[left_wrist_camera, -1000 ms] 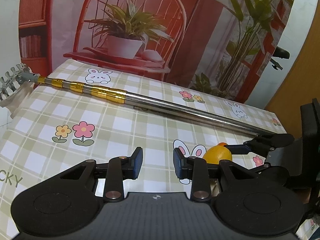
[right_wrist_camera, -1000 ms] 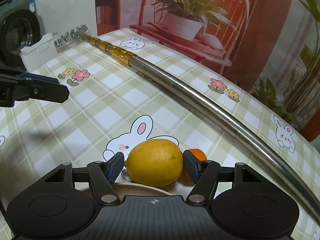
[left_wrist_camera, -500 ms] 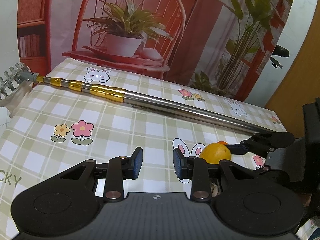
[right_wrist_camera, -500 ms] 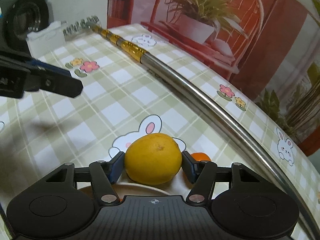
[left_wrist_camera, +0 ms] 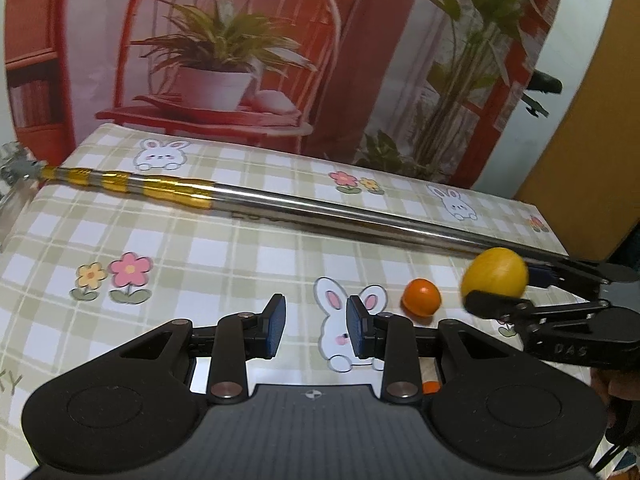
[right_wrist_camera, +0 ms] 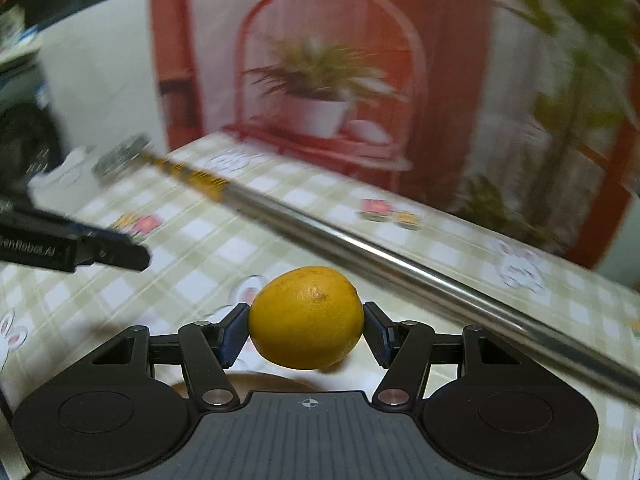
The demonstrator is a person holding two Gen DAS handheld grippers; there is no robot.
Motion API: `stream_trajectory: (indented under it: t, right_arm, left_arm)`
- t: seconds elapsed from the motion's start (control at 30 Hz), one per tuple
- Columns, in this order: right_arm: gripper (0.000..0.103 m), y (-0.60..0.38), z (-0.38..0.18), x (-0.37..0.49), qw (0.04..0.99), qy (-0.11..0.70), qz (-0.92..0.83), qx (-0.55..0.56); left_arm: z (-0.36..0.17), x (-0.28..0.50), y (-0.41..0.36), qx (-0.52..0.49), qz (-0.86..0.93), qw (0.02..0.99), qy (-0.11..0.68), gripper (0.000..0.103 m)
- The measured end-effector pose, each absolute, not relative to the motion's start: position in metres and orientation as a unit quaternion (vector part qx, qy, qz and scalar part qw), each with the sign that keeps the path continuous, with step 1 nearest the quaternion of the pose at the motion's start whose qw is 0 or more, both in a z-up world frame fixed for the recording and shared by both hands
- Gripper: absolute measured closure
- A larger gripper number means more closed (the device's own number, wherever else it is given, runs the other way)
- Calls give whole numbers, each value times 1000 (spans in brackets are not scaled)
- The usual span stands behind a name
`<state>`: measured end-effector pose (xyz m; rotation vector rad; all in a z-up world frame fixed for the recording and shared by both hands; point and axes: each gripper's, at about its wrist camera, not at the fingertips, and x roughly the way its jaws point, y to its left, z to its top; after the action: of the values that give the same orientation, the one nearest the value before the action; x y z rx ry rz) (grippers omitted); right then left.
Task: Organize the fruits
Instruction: 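Grasp the last tangerine by the pole with the left tool while the right holds the lemon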
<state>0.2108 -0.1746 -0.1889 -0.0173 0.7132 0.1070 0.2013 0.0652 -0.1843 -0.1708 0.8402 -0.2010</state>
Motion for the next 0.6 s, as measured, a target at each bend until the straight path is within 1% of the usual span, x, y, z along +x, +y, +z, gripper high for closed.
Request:
stream_trajectory:
  t: [0.27, 0.37, 0.6]
  right_arm:
    - [46, -230, -194, 171, 939, 334, -36, 74]
    - [46, -240, -198, 157, 940, 328, -50, 86]
    - [46, -255, -203, 136, 942, 310, -64, 108]
  left_arm:
    - [-197, 224, 21, -47, -150, 893, 422, 68]
    - [-202, 234, 5, -46, -168, 890, 421, 68]
    - [-213, 252, -30, -1, -169, 894, 414, 68]
